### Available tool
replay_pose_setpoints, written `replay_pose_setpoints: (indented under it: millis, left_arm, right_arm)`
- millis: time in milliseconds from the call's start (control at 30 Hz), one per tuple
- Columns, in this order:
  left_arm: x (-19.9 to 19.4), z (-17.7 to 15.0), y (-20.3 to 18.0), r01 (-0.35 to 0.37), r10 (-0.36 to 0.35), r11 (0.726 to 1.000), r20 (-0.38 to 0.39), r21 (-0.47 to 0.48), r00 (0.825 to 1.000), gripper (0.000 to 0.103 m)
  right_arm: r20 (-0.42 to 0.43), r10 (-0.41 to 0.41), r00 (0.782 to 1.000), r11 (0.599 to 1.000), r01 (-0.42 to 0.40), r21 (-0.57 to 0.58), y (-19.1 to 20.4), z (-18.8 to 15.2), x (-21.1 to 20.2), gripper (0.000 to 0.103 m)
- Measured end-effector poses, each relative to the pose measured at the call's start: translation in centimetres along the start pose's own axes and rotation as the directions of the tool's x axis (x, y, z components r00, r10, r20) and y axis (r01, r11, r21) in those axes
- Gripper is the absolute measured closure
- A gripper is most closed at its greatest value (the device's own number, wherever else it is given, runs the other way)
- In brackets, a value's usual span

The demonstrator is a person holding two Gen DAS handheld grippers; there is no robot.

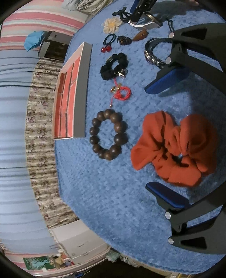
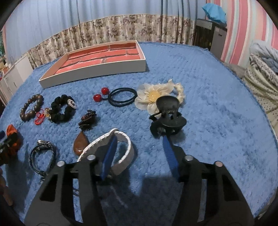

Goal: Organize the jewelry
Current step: 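Grasp the orange scrunchie with the left tool while the right tool grasps the white-band watch, then carry scrunchie and watch into the brick-lined tray and open both tools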

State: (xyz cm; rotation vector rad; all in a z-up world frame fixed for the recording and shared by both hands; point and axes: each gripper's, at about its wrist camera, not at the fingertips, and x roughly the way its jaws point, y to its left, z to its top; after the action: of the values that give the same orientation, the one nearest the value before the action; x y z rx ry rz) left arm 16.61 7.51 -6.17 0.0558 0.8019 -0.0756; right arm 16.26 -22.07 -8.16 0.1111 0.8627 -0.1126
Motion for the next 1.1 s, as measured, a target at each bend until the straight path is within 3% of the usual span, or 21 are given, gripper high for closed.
replay_pose_setpoints:
  millis: [67,200,433,633,700,867,1100]
  left_arm:
    - [0.1,0.0,-0.2,0.000,0.000,1.000,-0.003,0.007,1.000,0.005]
    - [0.4,0.1,-0.3,0.010,-0.010,1.000,-0.003,0.013,1.000,0.005]
    - [1.4,0.3,-0.2,0.044,-0.043,0.999,-0.042,0.011,0.998,0.024]
    - [1.9,0.1,0.1,0.055,-0.056,0.998,-0.064,-0.008,0.996,0.050]
    - [2.0,0.1,0.2,0.050,-0.050,0.999,-0.063,-0.010,0.997,0.053]
    - [1.8,0.0,0.4,0.046,-0.047,0.999,-0.055,-0.021,0.997,0.071]
    - [1.5,0.2,0.5,0.029,-0.030,0.999,-0.054,-0.027,0.998,0.078]
  right_arm:
    - [-0.020,0.002,1.000,1.000,-0.002,0.006,-0.1,0.1,0.3,0.063]
    - [-0.030,0.006,1.000,1.000,-0.006,0.006,-0.2,0.1,0.4,0.069]
    - [-0.067,0.059,0.996,0.998,-0.059,0.006,0.2,0.6,0.8,0.092]
    - [-0.062,0.076,0.995,0.997,-0.076,0.008,0.0,0.6,1.0,0.094]
    - [-0.054,0.078,0.995,0.997,-0.078,0.000,0.0,0.5,0.8,0.095]
    - [-0.042,0.095,0.995,0.995,-0.095,-0.004,-0.1,0.3,0.7,0.097]
    - [-0.020,0.140,0.990,0.990,-0.140,-0.005,-0.4,0.3,0.2,0.098]
